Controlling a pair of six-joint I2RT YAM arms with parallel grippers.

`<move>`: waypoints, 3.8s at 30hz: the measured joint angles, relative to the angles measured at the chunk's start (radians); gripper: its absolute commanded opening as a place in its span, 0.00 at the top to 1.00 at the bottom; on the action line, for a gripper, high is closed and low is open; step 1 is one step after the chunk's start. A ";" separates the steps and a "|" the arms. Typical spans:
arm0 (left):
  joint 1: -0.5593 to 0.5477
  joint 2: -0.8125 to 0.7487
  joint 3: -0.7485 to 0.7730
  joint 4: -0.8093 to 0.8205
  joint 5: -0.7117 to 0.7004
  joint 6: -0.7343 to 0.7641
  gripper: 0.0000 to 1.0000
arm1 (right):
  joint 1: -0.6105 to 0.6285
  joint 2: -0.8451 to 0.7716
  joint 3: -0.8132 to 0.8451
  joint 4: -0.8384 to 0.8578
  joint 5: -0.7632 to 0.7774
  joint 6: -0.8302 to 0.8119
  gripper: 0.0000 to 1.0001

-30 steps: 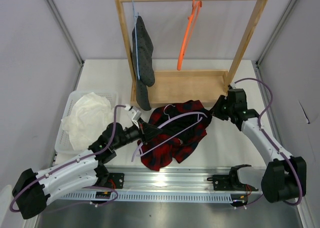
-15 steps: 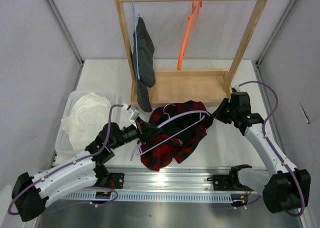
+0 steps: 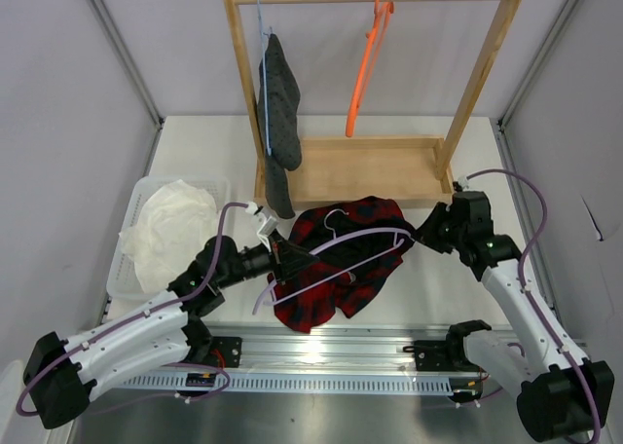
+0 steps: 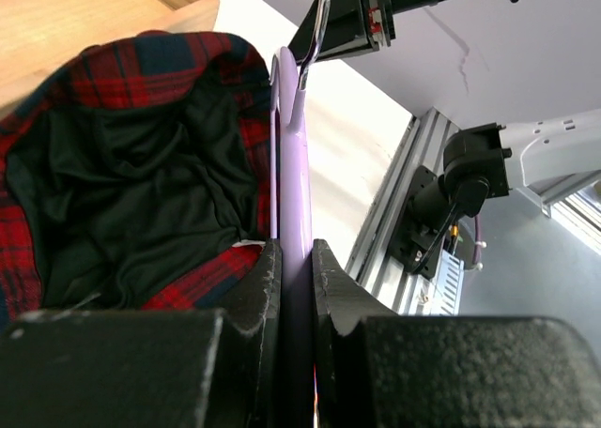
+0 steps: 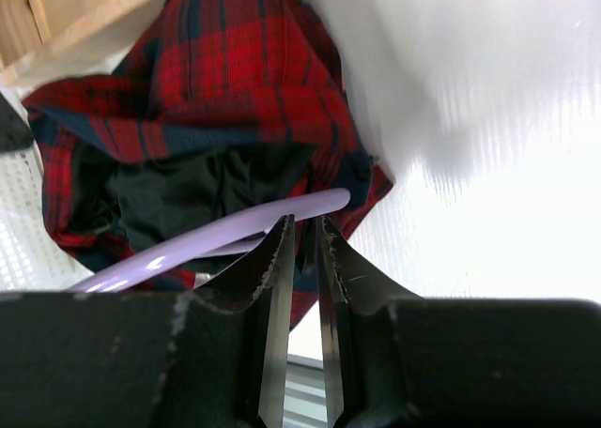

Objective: Place the skirt on the hanger

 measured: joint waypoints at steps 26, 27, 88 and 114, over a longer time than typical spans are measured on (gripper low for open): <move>0.000 0.048 0.005 0.000 0.011 0.006 1.00 | 0.076 -0.005 -0.098 0.024 -0.005 0.073 0.80; 0.000 0.050 0.006 0.000 0.013 0.006 1.00 | 0.077 -0.003 -0.098 0.027 -0.005 0.074 0.80; 0.022 0.198 0.089 0.057 0.074 -0.004 1.00 | 0.166 -0.001 -0.065 0.054 0.169 0.024 0.79; 0.064 0.285 0.089 0.216 0.126 -0.095 1.00 | 0.168 -0.048 -0.059 0.039 0.192 0.009 0.75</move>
